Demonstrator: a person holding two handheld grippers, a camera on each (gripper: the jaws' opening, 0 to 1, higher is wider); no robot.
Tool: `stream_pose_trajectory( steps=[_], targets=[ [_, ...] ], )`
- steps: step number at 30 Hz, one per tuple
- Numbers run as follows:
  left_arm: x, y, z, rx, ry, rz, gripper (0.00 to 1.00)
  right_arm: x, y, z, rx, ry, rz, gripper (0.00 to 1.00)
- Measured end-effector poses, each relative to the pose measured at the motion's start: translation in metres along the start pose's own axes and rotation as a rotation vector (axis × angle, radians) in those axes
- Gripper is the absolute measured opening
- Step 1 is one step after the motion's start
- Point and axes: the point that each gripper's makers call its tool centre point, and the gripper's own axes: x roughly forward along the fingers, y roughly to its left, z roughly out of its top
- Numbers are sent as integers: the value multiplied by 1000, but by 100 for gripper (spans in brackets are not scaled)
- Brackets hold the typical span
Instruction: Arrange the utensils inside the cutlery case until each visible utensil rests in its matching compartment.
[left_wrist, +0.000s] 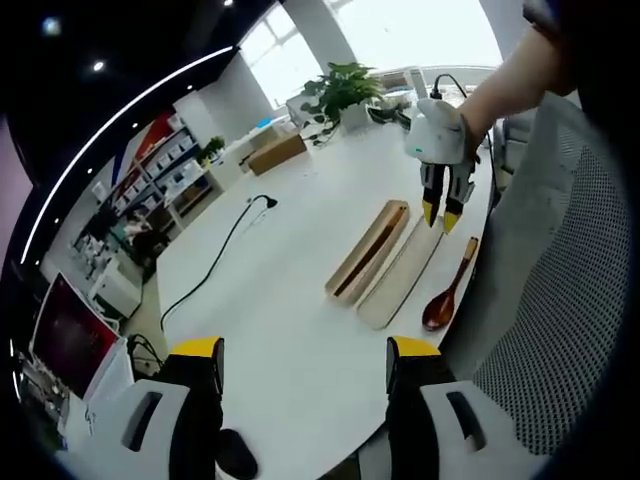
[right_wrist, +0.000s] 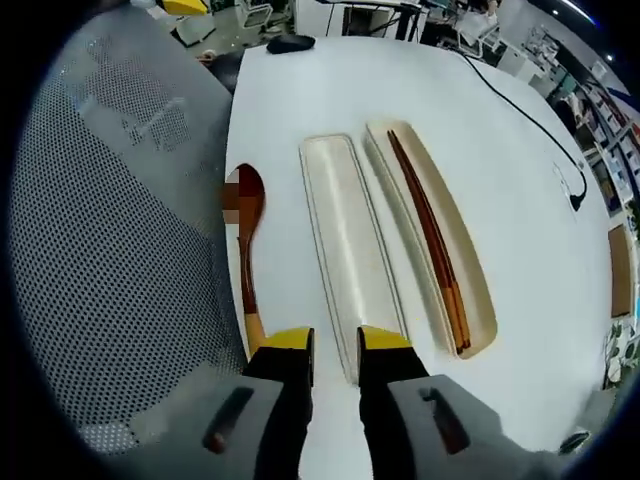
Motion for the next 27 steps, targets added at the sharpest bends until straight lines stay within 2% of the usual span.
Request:
stream_pose_trajectory(
  steps=[11,17,27],
  targets=[
    [0,0,0,3,0,0,67,11,24,6,-26,12,58,12],
    [0,0,0,10,2,-1,67,14,39,11,-35,1,112,12],
    [1,1,-3,12,19,7,67,20,59,15,-96,8,156,12]
  ],
)
